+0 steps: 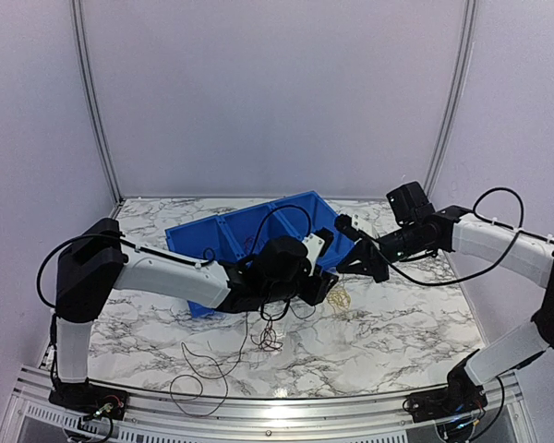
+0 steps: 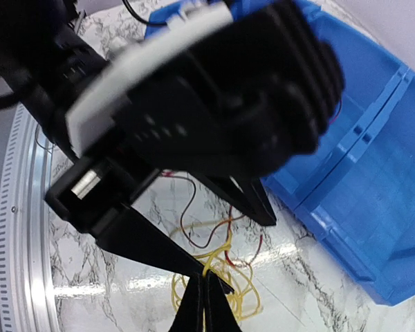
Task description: Untangle the cables
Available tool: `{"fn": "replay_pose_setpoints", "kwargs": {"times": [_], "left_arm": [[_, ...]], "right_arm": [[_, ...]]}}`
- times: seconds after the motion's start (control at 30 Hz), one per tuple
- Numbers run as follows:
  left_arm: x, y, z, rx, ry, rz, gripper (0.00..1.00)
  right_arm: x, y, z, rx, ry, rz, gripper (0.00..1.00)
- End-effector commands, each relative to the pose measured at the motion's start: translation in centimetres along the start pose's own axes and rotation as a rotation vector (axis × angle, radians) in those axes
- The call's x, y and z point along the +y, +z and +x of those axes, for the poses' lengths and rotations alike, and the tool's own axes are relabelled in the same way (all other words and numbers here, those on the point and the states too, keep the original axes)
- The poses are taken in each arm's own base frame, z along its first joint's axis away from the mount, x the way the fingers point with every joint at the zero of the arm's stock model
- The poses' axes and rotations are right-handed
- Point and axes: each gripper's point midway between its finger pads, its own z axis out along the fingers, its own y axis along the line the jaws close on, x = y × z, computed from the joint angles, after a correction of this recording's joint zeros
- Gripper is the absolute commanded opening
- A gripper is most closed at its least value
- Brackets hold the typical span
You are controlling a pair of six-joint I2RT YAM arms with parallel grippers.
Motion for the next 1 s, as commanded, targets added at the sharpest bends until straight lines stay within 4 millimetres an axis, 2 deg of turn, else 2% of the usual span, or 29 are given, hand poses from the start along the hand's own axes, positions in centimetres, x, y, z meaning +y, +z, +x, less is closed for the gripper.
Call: {"fn": "replay_pose_setpoints", "kwargs": {"times": [0.0, 0.17, 0.47, 0.7, 0.97], "left_arm": [[0.7, 0.4, -2.1, -0.143, -0.066, -0.014, 0.5], [2.1, 1.1, -2.2, -0.214, -0.166, -0.029, 0.33], [2.3, 2.8, 0.2, -0.2, -0.242, -0.001, 0.32], [2.4, 3.7, 2.5, -0.161, -0.28, 0.005, 0.3], [2.4, 4.6, 4.8, -0.116, -0.31, 0.011, 0.29]], "right_arm": [[1.8, -2.7, -4.8, -0.116, -0.047, -0.054, 0.0], [3.3, -5.3, -8.0, -0.144, -0.074, -0.103, 0.0], [6.7, -13.1, -16.8, -0.315, -0.21, -0.09, 0.0], [8.9, -20.6, -23.9, -0.49, -0.395, 0.07, 0.0], [11.5, -27.9, -30.1, -0.662, -0.584, 0.2, 0.0]]}}
